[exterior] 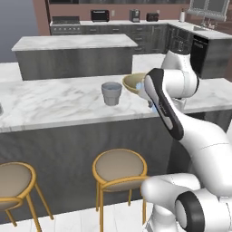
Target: There are four ice cubes in the ice bowl. Place two ice cubes in each glass of water.
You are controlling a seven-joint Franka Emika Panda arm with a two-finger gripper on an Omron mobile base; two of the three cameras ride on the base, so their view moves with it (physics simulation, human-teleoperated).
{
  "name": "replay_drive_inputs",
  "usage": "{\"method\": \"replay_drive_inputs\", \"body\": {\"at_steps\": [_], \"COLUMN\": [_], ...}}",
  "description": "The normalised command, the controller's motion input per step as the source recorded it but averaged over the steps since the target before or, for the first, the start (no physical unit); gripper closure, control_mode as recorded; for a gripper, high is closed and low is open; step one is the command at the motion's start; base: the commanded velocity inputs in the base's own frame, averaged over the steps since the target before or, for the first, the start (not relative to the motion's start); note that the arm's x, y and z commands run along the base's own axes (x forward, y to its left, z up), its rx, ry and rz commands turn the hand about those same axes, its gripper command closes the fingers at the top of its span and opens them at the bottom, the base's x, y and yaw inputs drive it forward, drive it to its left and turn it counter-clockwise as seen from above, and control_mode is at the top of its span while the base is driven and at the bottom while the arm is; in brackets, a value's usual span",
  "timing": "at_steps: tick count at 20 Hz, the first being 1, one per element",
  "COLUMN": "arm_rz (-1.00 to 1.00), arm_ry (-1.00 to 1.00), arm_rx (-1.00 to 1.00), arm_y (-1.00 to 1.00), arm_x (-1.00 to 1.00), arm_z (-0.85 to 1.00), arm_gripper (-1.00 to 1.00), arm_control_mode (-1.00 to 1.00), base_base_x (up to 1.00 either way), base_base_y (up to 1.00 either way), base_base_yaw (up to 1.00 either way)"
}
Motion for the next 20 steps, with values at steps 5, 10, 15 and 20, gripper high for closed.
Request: {"method": "replay_drive_inputs", "body": {"at_steps": [5, 10, 15, 20], "arm_rz": [0.00, 0.00, 0.00, 0.00], "arm_ry": [0.00, 0.00, 0.00, 0.00], "arm_rx": [0.00, 0.00, 0.00, 0.00], "arm_y": [0.00, 0.00, 0.00, 0.00], "arm_x": [0.00, 0.00, 0.00, 0.00], "arm_z": [0.00, 0.00, 0.00, 0.00], "arm_gripper": [1.00, 1.00, 1.00, 1.00], "arm_control_mode": [1.00, 1.00, 1.00, 1.00], "base_base_x": [-0.20, -0.01, 0.00, 0.01], "base_base_y": [0.67, 0.66, 0.33, 0.33], "base_base_yaw": [0.00, 0.00, 0.00, 0.00]}}
